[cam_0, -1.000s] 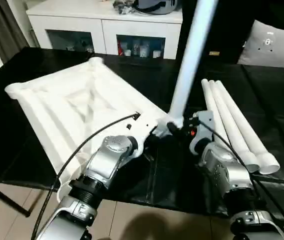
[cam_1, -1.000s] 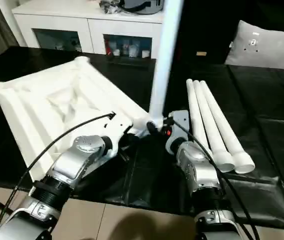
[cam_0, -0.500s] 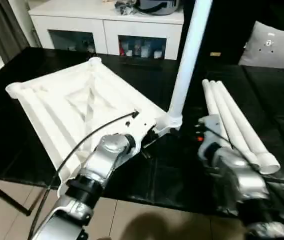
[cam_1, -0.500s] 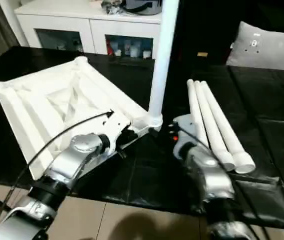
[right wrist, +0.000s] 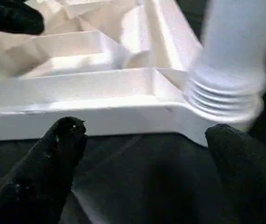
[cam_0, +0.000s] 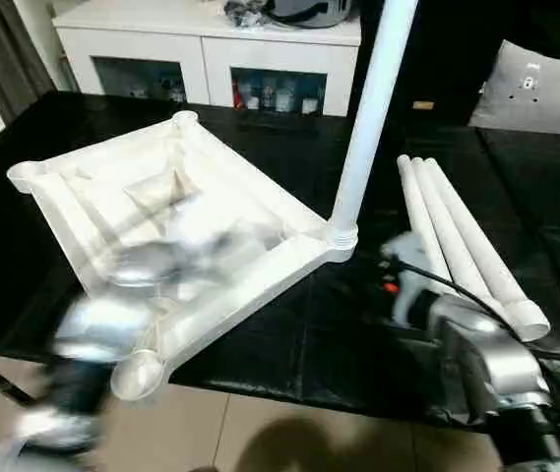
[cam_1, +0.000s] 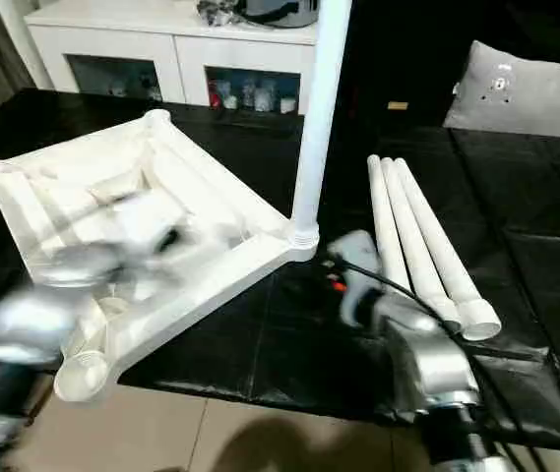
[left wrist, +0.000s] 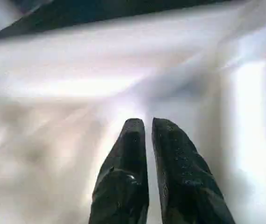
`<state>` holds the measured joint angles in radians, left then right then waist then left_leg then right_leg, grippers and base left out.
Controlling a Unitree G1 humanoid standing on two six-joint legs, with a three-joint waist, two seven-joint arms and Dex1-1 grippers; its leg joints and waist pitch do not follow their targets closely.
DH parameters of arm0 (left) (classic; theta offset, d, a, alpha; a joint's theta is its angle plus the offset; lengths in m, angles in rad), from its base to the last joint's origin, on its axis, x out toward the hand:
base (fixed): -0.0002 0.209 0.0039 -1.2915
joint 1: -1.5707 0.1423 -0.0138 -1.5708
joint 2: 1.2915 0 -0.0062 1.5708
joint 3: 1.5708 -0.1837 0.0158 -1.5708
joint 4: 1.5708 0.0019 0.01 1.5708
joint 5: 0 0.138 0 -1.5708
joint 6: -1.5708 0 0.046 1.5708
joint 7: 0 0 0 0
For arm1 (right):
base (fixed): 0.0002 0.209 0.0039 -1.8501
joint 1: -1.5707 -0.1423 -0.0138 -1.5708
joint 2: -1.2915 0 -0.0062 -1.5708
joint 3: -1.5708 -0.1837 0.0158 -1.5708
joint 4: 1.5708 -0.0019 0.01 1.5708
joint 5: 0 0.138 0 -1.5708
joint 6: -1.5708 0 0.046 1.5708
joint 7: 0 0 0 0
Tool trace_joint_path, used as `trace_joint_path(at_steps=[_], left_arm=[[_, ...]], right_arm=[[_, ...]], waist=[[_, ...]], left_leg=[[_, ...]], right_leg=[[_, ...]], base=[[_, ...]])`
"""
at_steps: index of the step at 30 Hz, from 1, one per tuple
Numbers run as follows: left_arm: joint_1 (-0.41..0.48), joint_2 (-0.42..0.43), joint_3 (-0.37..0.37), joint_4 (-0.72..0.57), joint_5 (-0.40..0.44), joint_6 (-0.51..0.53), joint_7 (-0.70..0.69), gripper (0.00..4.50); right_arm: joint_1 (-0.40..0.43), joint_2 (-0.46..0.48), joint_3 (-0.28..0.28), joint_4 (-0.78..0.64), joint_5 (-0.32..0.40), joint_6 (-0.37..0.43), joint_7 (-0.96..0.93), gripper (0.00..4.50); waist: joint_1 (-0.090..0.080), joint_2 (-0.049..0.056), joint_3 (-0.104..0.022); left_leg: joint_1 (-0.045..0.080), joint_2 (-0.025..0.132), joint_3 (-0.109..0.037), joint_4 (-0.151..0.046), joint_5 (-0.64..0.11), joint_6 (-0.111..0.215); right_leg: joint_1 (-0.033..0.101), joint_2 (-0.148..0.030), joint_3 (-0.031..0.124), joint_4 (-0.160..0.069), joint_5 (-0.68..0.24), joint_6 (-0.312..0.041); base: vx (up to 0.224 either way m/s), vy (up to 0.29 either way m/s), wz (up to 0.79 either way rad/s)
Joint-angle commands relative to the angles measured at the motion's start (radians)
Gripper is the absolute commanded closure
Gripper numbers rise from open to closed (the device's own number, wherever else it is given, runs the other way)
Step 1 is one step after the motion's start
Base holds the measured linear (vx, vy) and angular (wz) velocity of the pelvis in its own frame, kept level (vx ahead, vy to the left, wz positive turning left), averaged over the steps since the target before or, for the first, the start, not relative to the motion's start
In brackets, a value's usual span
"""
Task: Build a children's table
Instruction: Rotate table base
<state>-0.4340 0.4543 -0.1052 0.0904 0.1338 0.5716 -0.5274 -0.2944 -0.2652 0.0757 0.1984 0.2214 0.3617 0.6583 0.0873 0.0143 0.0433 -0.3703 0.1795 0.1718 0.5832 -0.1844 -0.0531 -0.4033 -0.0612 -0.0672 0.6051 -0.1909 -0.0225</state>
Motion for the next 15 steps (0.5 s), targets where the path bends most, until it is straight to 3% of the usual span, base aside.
trace_joint_path(at_steps=[1, 6, 9, 11, 13, 15], left_arm=[[0.007, 0.048, 0.044, -0.013, 0.038, 0.039, 0.026, 4.42], [0.046, 0.17, 0.097, -0.011, 0.066, 0.108, 0.029, 4.46], [0.089, 0.221, 0.079, -0.048, 0.05, 0.15, -0.041, 4.46], [0.105, 0.227, 0.061, -0.067, 0.035, 0.165, -0.071, 4.46], [0.117, 0.23, 0.04, -0.085, 0.023, 0.182, -0.096, 4.46], [0.12, 0.235, 0.03, -0.09, 0.02, 0.198, -0.107, 4.46]], right_arm=[[-0.012, 0.004, 0.011, -0.012, -0.01, 0.009, 0.0, 0.0], [-0.009, 0.011, 0.028, -0.025, 0.019, 0.04, 0.034, 0.0], [-0.014, 0.005, 0.043, -0.027, 0.014, 0.067, 0.038, 0.0], [-0.01, 0.013, 0.044, -0.03, 0.008, 0.054, 0.025, 0.0], [-0.016, 0.031, 0.024, -0.041, 0.042, 0.1, 0.018, 0.0], [-0.017, 0.024, 0.033, -0.044, 0.032, 0.107, 0.02, 0.0]], waist=[[0.004, 0.0, -0.054], [0.009, 0.006, -0.053], [0.013, 0.01, -0.053], [0.015, 0.01, -0.051], [0.017, 0.009, -0.05], [0.02, 0.009, -0.051]], left_leg=[[0.011, 0.047, -0.02, -0.069, -0.195, 0.028], [0.015, 0.05, -0.021, -0.071, -0.198, 0.018], [0.015, 0.05, -0.022, -0.074, -0.211, 0.007], [0.017, 0.05, -0.021, -0.075, -0.222, 0.0], [0.017, 0.049, -0.021, -0.077, -0.238, -0.004], [0.015, 0.049, -0.022, -0.077, -0.235, -0.007]], right_leg=[[0.046, -0.077, 0.048, -0.075, -0.228, -0.157], [0.042, -0.077, 0.051, -0.072, -0.189, -0.171], [0.043, -0.079, 0.052, -0.069, -0.187, -0.175], [0.041, -0.081, 0.053, -0.073, -0.197, -0.175], [0.042, -0.082, 0.055, -0.074, -0.219, -0.173], [0.043, -0.082, 0.055, -0.074, -0.217, -0.168]], base=[[0.0, 0.0, 0.0], [0.0, 0.0, 0.0], [0.0, 0.0, 0.0], [0.0, 0.0, 0.0], [0.0, 0.0, 0.0], [0.0, 0.0, 0.0]])
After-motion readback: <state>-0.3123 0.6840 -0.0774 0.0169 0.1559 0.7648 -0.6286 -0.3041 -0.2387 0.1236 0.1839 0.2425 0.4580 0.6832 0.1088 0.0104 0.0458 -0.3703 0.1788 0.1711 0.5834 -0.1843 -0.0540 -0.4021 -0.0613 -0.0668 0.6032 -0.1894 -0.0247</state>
